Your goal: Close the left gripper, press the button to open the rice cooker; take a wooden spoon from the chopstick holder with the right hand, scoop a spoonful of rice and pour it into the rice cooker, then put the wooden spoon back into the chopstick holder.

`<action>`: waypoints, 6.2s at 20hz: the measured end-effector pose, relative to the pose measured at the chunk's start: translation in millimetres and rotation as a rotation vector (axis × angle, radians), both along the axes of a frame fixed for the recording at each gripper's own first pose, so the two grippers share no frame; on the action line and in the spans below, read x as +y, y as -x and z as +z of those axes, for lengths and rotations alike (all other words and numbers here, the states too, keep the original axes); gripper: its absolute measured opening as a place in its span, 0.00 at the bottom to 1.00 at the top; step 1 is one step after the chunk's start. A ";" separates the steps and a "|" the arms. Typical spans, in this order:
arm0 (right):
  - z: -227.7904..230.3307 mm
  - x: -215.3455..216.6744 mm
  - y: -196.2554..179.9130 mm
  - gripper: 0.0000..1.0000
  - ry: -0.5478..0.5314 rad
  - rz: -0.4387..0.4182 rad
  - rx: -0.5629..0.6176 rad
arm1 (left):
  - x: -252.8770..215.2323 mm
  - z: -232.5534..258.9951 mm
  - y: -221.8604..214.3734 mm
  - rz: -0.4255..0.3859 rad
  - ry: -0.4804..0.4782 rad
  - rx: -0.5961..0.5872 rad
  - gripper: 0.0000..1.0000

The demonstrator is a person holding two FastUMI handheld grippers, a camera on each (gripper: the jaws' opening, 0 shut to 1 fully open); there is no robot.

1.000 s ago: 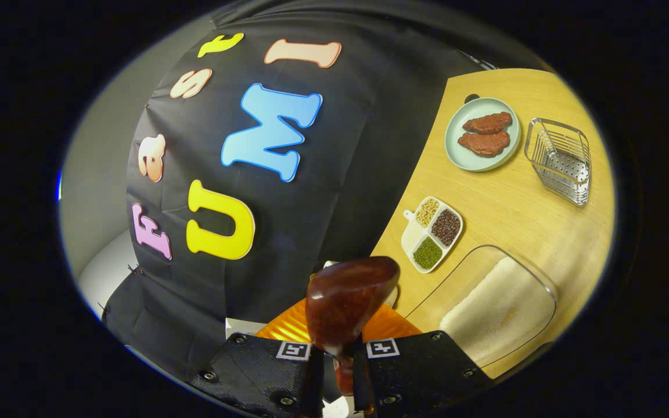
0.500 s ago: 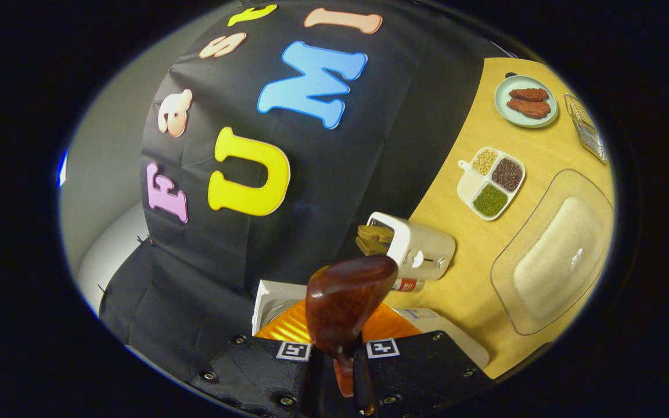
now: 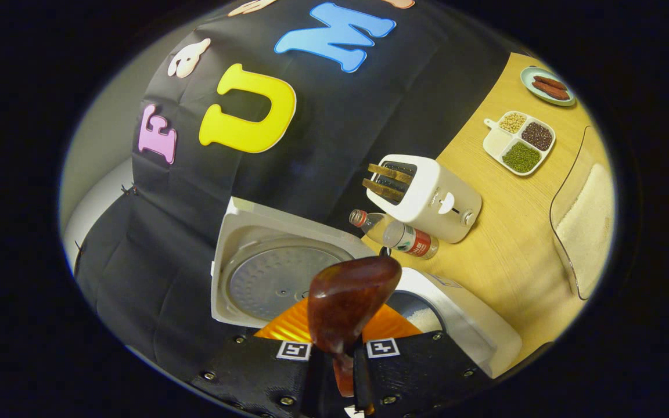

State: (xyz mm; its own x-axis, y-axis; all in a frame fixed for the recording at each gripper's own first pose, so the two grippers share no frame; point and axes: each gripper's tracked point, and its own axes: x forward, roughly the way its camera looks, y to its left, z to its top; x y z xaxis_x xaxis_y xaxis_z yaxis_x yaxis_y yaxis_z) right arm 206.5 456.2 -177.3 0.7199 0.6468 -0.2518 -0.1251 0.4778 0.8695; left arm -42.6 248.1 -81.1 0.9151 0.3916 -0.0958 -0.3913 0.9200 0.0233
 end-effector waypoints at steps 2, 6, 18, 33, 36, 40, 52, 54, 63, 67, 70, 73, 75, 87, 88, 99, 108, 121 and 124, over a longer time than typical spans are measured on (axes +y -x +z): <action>-10.6 1.4 -4.7 0.20 0.037 -0.009 -0.007 | 4.8 -2.3 1.8 0.010 -0.002 0.004 0.98; -17.4 -1.5 -11.3 0.21 0.139 -0.030 -0.070 | 7.2 -6.2 6.3 0.025 -0.003 0.023 0.96; 7.2 32.1 0.3 0.20 0.702 0.073 -0.599 | 16.0 -16.4 9.8 0.042 -0.004 0.037 0.94; 19.3 68.0 22.7 0.20 1.154 0.183 -1.063 | 23.4 -23.9 8.4 0.055 0.009 0.044 0.94; 19.2 70.0 24.4 0.21 1.155 0.194 -1.071 | 23.3 -24.7 7.1 0.057 0.004 0.048 0.94; 28.4 69.2 25.2 0.21 1.054 0.187 -1.008 | 21.7 -22.9 6.5 0.055 -0.001 0.049 0.94; 67.1 -11.0 -10.0 0.21 0.399 0.034 -0.505 | -4.7 -12.5 -7.0 -0.001 -0.011 0.023 0.96; 69.4 -39.0 -19.0 0.20 0.400 -0.016 -0.491 | -11.3 -9.7 -7.0 -0.021 -0.015 0.017 0.94; 70.3 -202.5 -49.7 0.20 0.371 -0.239 -0.417 | -84.8 5.8 -31.7 -0.147 -0.034 -0.010 0.94; 65.2 -296.0 -60.2 0.21 0.424 -0.343 -0.408 | -127.2 7.9 -41.3 -0.198 -0.019 -0.013 0.94; 55.8 -367.6 -65.9 0.20 0.453 -0.406 -0.387 | -160.2 5.9 -43.9 -0.226 -0.010 -0.008 0.94; 40.3 -437.4 -74.3 0.20 0.492 -0.465 -0.369 | -191.8 5.0 -46.9 -0.242 -0.004 0.000 0.94; 28.2 -481.2 -78.7 0.20 0.523 -0.497 -0.352 | -207.4 5.9 -48.1 -0.242 -0.010 0.005 0.94; -66.1 -544.0 -93.7 0.21 0.557 -0.475 -0.245 | -266.9 5.5 -47.1 -0.219 -0.072 0.046 0.94; -74.7 -542.9 -94.2 0.20 0.570 -0.470 -0.239 | -269.3 4.6 -46.2 -0.215 -0.079 0.053 0.94; -142.0 -553.4 -89.3 0.21 0.651 -0.421 -0.136 | -281.0 6.1 -45.8 -0.220 -0.101 0.064 0.95; -137.5 -578.0 -71.5 0.76 0.752 -0.452 -0.105 | -271.8 14.0 -44.1 -0.229 -0.114 0.051 0.95; 72.2 -532.4 76.2 0.99 0.881 -0.478 -0.519 | -224.0 62.3 -103.0 -0.276 -0.067 -0.050 0.94; 109.7 -510.7 122.3 0.99 0.881 -0.481 -0.602 | -211.4 80.8 -110.6 -0.286 -0.056 -0.095 0.94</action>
